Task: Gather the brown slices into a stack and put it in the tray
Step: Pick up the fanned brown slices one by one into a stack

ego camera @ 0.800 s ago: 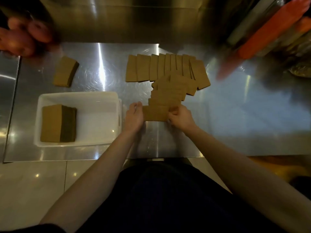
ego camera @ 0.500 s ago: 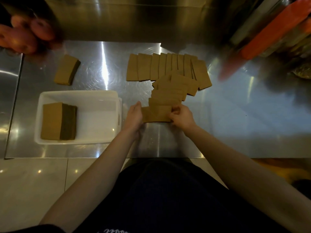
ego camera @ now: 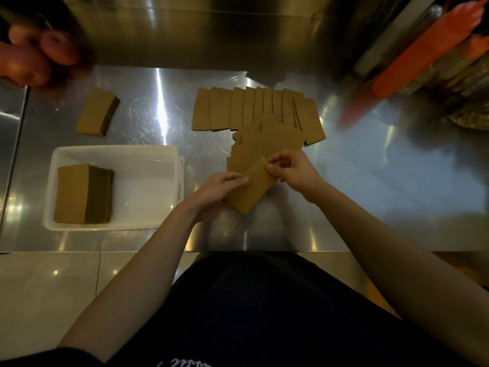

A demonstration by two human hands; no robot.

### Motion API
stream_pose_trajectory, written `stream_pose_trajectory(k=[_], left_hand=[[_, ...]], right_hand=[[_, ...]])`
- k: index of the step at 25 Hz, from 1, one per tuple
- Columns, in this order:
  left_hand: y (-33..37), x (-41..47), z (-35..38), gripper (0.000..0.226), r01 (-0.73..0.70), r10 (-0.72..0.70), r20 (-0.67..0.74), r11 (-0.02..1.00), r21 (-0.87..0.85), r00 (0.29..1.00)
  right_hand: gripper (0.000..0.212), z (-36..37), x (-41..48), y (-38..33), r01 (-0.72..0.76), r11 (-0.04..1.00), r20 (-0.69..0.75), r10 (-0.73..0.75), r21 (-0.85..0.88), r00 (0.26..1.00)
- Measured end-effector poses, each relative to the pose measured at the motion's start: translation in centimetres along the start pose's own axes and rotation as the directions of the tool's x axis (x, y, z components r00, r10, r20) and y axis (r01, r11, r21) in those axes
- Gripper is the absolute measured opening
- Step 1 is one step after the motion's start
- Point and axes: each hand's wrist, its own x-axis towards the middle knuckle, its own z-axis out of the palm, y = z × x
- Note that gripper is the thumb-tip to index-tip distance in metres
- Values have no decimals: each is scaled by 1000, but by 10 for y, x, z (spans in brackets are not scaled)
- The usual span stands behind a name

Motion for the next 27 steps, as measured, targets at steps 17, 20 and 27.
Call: stream_pose_trajectory(k=[17, 20, 27], left_hand=[[-28, 9, -2, 36, -99, 13, -183, 877, -471, 983], [-26, 10, -5, 31, -87, -10, -183, 854, -513, 983], [-23, 14, -14, 25, -76, -45, -191, 809, -583, 981]], right_hand=[[32, 19, 20, 32, -56, 971, -203, 8, -231, 979], [35, 25, 24, 36, -51, 957, -234, -18, -287, 972], [46, 33, 30, 45, -114, 871, -255, -13, -477, 967]])
